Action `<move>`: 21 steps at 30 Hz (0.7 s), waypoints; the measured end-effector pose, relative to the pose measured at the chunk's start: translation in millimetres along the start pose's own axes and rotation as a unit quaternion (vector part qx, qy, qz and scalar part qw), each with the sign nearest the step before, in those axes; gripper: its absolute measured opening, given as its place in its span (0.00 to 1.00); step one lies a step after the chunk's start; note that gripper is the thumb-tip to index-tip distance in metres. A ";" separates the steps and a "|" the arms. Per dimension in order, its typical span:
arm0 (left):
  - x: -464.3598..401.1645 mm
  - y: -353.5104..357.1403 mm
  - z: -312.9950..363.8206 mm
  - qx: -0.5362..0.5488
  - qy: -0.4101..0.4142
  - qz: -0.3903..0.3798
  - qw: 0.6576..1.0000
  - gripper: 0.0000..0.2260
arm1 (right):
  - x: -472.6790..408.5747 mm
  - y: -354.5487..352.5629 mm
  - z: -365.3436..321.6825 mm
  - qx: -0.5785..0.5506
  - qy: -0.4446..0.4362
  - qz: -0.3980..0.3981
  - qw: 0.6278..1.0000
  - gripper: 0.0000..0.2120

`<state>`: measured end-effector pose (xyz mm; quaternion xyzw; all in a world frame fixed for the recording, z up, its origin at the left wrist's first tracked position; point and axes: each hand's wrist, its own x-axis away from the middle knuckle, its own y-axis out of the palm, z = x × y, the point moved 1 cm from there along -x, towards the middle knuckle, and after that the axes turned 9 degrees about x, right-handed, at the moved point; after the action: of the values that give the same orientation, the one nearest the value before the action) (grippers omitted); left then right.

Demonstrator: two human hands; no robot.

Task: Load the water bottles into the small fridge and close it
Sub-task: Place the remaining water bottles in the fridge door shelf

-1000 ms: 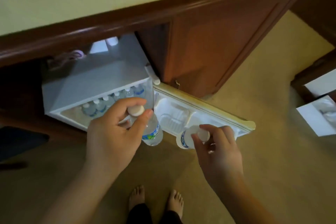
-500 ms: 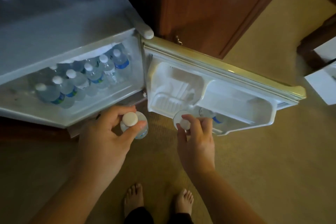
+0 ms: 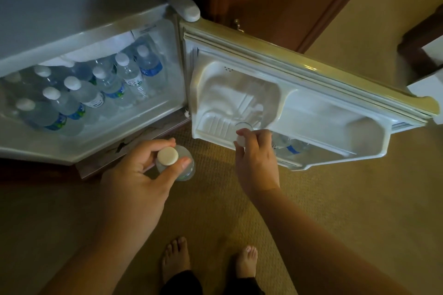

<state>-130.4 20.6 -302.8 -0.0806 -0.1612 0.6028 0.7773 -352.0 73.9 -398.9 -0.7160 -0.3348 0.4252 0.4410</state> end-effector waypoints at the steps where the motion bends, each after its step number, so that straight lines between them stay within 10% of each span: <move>1: -1.9 2.3 -0.8 0.007 0.000 0.000 1.000 0.14 | -1.6 4.2 0.8 0.006 0.005 -0.009 1.000 0.14; 21: -41.7 26.4 -13.8 0.033 0.043 -0.025 0.998 0.15 | -48.1 31.0 -17.8 0.047 0.209 -0.257 0.943 0.33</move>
<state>-158.9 -11.8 -330.6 -0.0769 -0.1100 0.5844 0.8003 -352.5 14.7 -407.8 -0.6567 -0.3873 0.1540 0.6284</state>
